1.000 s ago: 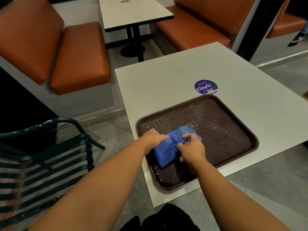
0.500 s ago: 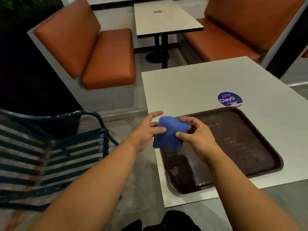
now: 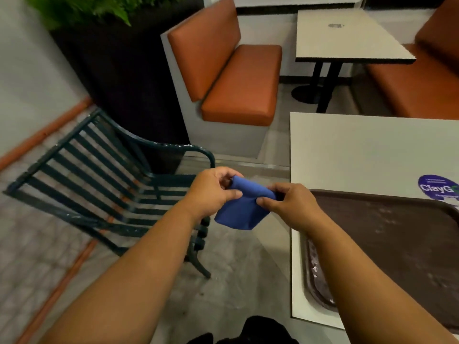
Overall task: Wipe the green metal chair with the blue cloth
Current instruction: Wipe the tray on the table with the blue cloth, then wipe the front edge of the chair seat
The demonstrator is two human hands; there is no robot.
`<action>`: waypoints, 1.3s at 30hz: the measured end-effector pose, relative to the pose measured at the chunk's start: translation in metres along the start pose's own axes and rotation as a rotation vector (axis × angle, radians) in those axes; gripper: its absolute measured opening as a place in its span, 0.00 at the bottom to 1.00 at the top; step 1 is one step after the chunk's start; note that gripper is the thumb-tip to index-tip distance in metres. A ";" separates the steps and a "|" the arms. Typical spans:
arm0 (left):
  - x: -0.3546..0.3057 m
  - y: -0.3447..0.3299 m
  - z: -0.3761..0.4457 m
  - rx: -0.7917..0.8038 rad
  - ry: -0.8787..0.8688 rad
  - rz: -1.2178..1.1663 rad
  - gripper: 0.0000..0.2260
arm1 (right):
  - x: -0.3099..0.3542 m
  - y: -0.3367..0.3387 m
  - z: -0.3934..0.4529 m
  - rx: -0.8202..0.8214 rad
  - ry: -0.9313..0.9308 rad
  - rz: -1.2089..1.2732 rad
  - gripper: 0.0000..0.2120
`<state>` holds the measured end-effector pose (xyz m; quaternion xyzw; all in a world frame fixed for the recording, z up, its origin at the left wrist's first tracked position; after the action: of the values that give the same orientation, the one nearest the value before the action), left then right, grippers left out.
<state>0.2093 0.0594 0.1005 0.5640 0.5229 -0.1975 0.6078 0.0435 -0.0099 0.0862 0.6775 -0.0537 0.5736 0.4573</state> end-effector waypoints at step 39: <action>0.314 0.240 -0.036 -0.064 0.685 -0.253 0.11 | -0.032 -0.369 0.018 -0.217 -1.006 1.207 0.21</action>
<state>0.5116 0.2704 -0.0471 0.5090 0.7676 -0.0547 0.3856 0.2665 0.1763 -0.1450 0.6607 -0.6677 0.3392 0.0517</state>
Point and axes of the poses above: each hand's wrist, its own z-axis towards the middle knuckle, its own y-axis out of the back of the hand, x = y × z, the point moved 7 cm from there along z, towards the middle knuckle, and after that the axes turned 10 degrees about y, right-handed, at the moved point
